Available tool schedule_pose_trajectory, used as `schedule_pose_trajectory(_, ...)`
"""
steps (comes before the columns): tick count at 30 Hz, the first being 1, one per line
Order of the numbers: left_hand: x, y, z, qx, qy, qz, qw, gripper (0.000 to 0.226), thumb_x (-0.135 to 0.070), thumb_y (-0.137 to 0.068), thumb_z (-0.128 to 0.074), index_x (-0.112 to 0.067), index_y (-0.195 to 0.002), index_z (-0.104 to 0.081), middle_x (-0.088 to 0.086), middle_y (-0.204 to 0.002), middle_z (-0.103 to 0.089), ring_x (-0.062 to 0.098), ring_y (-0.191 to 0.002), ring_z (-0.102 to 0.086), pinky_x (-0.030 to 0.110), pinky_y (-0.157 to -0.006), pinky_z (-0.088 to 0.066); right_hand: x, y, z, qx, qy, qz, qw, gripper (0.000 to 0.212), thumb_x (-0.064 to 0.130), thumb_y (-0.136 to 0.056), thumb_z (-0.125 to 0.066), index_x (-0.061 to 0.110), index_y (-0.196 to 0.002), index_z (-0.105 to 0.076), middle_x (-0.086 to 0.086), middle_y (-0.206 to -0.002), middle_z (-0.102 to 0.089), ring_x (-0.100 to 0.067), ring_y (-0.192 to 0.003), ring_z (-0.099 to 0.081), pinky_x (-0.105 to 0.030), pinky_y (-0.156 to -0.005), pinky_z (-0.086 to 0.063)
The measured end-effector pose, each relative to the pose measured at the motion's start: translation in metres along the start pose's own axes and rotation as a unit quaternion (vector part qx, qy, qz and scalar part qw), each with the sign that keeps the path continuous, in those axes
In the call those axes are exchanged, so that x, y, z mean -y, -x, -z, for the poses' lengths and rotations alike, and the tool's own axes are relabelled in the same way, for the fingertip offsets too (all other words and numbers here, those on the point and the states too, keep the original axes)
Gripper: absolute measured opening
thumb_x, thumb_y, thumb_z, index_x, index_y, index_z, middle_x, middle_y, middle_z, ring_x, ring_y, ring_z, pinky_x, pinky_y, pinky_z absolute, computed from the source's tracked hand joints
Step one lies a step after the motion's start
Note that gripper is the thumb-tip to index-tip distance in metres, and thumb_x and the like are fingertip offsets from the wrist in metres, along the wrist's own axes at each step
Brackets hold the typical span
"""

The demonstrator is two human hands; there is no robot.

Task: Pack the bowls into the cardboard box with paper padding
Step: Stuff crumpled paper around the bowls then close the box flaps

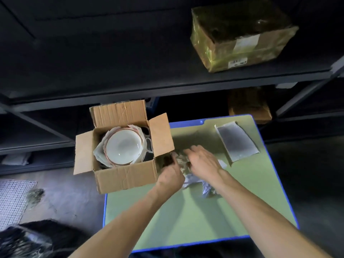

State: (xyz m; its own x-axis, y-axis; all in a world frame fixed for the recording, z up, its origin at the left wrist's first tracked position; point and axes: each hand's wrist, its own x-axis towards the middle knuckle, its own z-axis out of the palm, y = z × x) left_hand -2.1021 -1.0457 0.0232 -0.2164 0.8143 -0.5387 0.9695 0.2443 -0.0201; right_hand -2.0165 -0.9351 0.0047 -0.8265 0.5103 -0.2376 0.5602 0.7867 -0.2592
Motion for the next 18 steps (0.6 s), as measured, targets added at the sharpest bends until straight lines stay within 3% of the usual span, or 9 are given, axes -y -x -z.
schedule_pose_trajectory(3, 0.002, 0.001, -0.022, 0.004, -0.183, -0.089, 0.979, 0.037, -0.003, -0.102, -0.034, 0.010, -0.135, -0.045, 0.040, -0.139, -0.043, 0.049, -0.129, -0.045, 0.044, -0.097, -0.048, 0.008, -0.020, -0.009, 0.059, 0.048, 0.000, 0.997, 0.042, 0.021, -0.089, -0.063, 0.018, -0.129, -0.050, -0.006, -0.114, -0.057, -0.028, -0.106, -0.055, -0.032, -0.074, -0.038)
schedule_pose_trajectory(6, 0.004, 0.011, -0.030, 0.016, -0.259, -0.159, 0.953, 0.026, -0.002, -0.098, -0.042, -0.004, -0.117, -0.060, 0.011, -0.112, -0.063, 0.031, -0.105, -0.059, 0.030, -0.064, -0.041, 0.012, -0.030, -0.017, 0.108, 0.085, -0.010, 0.990, 0.047, 0.021, -0.089, -0.062, 0.018, -0.132, -0.044, -0.009, -0.117, -0.058, -0.030, -0.107, -0.057, -0.034, -0.076, -0.039)
schedule_pose_trajectory(10, 0.010, 0.023, -0.035, 0.046, -0.156, -0.080, 0.983, 0.015, -0.015, -0.088, -0.055, -0.018, -0.095, -0.069, -0.002, -0.081, -0.061, 0.019, -0.078, -0.061, 0.024, -0.068, -0.050, 0.008, -0.031, -0.015, 0.084, 0.074, 0.005, 0.994, 0.043, 0.014, -0.087, -0.059, 0.019, -0.129, -0.050, -0.007, -0.111, -0.059, -0.029, -0.104, -0.058, -0.034, -0.076, -0.041)
schedule_pose_trajectory(12, 0.007, 0.015, -0.041, 0.032, -0.123, -0.014, 0.992, 0.012, -0.026, -0.084, -0.060, -0.027, -0.090, -0.071, 0.001, -0.062, -0.047, 0.012, -0.070, -0.057, 0.019, -0.059, -0.042, 0.005, -0.025, -0.005, 0.043, 0.037, 0.004, 0.998, 0.039, 0.017, -0.085, -0.060, 0.020, -0.124, -0.053, -0.005, -0.107, -0.057, -0.028, -0.103, -0.057, -0.032, -0.073, -0.039)
schedule_pose_trajectory(13, 0.005, 0.013, -0.035, 0.005, -0.048, 0.028, 0.998, 0.014, -0.036, -0.080, -0.063, -0.031, -0.089, -0.072, 0.001, -0.057, -0.045, 0.006, -0.066, -0.053, 0.015, -0.052, -0.032, 0.003, -0.020, 0.001, 0.026, 0.019, 0.003, 0.999, 0.036, 0.019, -0.085, -0.059, 0.020, -0.121, -0.055, -0.004, -0.104, -0.056, -0.027, -0.103, -0.056, -0.031, -0.072, -0.039)
schedule_pose_trajectory(14, 0.007, 0.015, -0.020, -0.018, 0.146, 0.061, 0.987, 0.026, -0.044, -0.080, -0.061, -0.034, -0.101, -0.071, -0.003, -0.063, -0.055, 0.001, -0.067, -0.048, 0.015, -0.049, -0.023, 0.000, -0.013, 0.009, 0.013, 0.001, 0.005, 1.000, 0.033, 0.020, -0.086, -0.057, 0.020, -0.119, -0.056, -0.003, -0.103, -0.055, -0.026, -0.104, -0.056, -0.031, -0.074, -0.041)
schedule_pose_trajectory(15, 0.004, 0.022, -0.010, -0.063, 0.326, 0.082, 0.940, 0.042, -0.044, -0.087, -0.056, -0.031, -0.127, -0.061, -0.004, -0.086, -0.067, 0.000, -0.075, -0.048, 0.012, -0.051, -0.024, -0.004, -0.005, 0.016, 0.008, -0.014, 0.007, 1.000, 0.032, 0.021, -0.087, -0.055, 0.021, -0.119, -0.056, -0.002, -0.103, -0.054, -0.025, -0.105, -0.055, -0.032, -0.076, -0.044)
schedule_pose_trajectory(16, -0.002, 0.019, -0.003, -0.108, 0.411, 0.082, 0.901, 0.056, -0.036, -0.096, -0.052, -0.024, -0.149, -0.038, 0.003, -0.118, -0.065, 0.005, -0.092, -0.054, 0.010, -0.065, -0.035, -0.007, 0.003, 0.023, 0.007, -0.026, 0.010, 1.000, 0.031, 0.020, -0.088, -0.054, 0.022, -0.119, -0.057, 0.000, -0.104, -0.054, -0.023, -0.106, -0.053, -0.035, -0.077, -0.047)
schedule_pose_trajectory(18, -0.013, 0.014, 0.000, -0.134, 0.457, 0.037, 0.879, 0.068, -0.025, -0.101, -0.047, -0.016, -0.157, -0.009, 0.010, -0.150, -0.040, 0.023, -0.126, -0.051, 0.026, -0.097, -0.043, -0.013, 0.020, 0.038, -0.008, -0.054, 0.018, 0.998, 0.025, 0.018, -0.088, -0.054, 0.022, -0.112, -0.057, 0.004, -0.101, -0.051, -0.020, -0.105, -0.052, -0.036, -0.075, -0.047)
